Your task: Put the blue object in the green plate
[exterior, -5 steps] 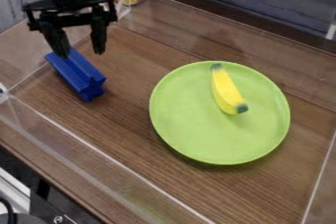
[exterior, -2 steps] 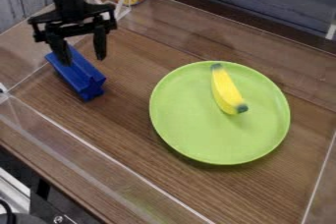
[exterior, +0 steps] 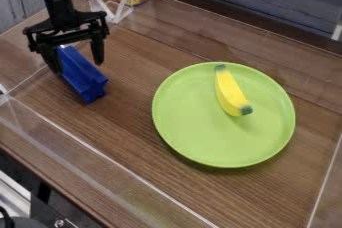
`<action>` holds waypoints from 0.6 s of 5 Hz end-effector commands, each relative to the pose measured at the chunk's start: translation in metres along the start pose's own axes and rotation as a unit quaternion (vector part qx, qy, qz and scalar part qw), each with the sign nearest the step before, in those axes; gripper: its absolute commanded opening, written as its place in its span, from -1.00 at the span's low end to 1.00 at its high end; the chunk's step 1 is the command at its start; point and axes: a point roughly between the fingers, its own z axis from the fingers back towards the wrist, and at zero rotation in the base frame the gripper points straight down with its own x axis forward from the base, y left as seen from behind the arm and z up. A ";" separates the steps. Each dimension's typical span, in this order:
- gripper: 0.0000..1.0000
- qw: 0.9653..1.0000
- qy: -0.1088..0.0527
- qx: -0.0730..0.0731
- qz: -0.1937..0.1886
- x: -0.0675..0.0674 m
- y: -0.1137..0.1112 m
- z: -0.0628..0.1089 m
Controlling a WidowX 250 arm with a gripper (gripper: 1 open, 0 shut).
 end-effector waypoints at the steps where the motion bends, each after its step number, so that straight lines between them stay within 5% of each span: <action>1: 1.00 0.999 -0.026 -0.010 0.045 0.017 0.002 0.010; 3: 1.00 0.996 -0.015 -0.013 0.090 0.022 0.001 -0.003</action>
